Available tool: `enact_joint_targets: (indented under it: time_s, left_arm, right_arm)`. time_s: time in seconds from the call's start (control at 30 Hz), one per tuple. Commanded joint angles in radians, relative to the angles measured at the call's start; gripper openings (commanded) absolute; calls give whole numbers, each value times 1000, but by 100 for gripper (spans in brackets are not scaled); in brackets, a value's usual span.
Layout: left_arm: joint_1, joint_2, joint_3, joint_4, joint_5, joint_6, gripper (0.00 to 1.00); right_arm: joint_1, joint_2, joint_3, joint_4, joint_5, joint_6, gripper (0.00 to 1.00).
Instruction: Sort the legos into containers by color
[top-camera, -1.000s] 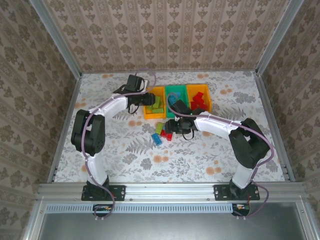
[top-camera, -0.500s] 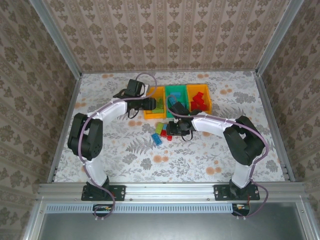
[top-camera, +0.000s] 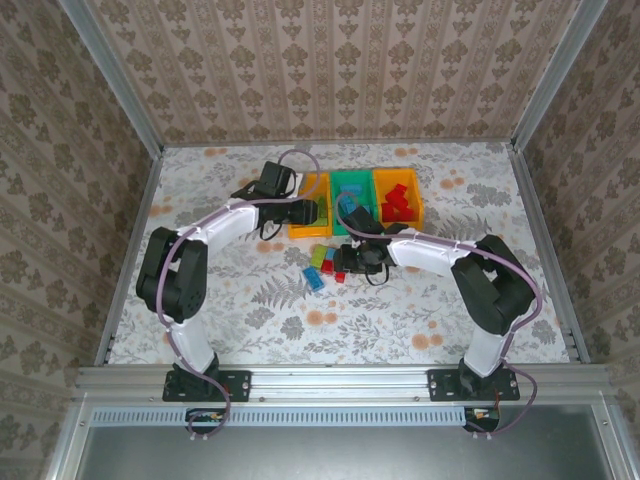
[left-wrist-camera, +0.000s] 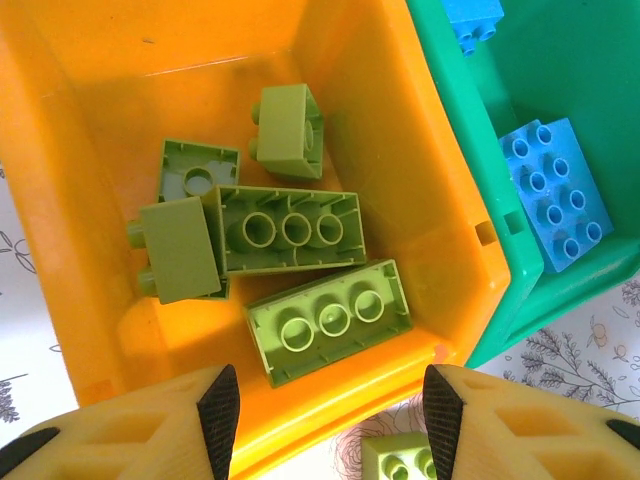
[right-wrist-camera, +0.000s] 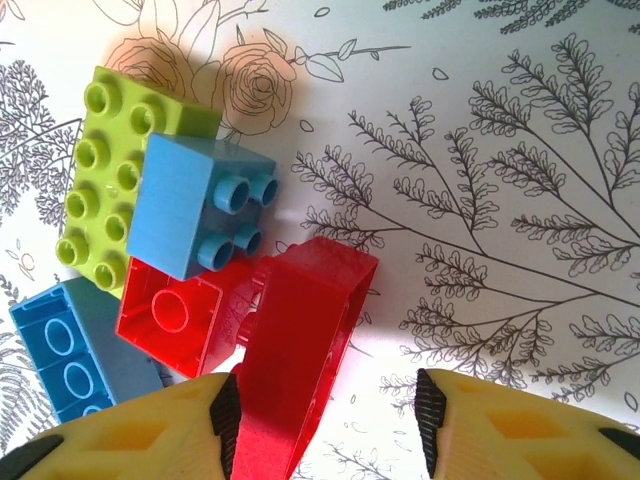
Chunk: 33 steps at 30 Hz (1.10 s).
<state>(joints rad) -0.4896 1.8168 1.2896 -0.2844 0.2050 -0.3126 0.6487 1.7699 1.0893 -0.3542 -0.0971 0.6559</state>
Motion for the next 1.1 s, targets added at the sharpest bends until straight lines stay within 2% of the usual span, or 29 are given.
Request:
enact_joint_targets:
  time_s: [0.0,0.23,0.47,0.63,0.73,0.9,1.07]
  left_arm:
    - [1,-28,-10,-21,-9,19,54]
    - [0,-27,-9,-21,-9,19,54]
    - [-1,-26,-12,-20,-9,18,54]
    - [1,-33,-19,-20,-15,21,54]
    - [0,-34,-21,-19,-13,20,54]
    - [1,-43,-25,-19,-12,23,54]
    - [1,-60,-40,-18,-16,25,54]
  right_arm:
    - [17,-45,-7,-24,21,9,55]
    - [25,-45,-13,-11,27,15,56]
    - [25,28,22,-16,23,10,56]
    - [25,67,44,-53,43,1,52]
    - [25,75,41,-60,46,-4,46]
    - [23,30,26,-57,69,-7,29]
    - [13,-30,19,-82,85,-25,22]
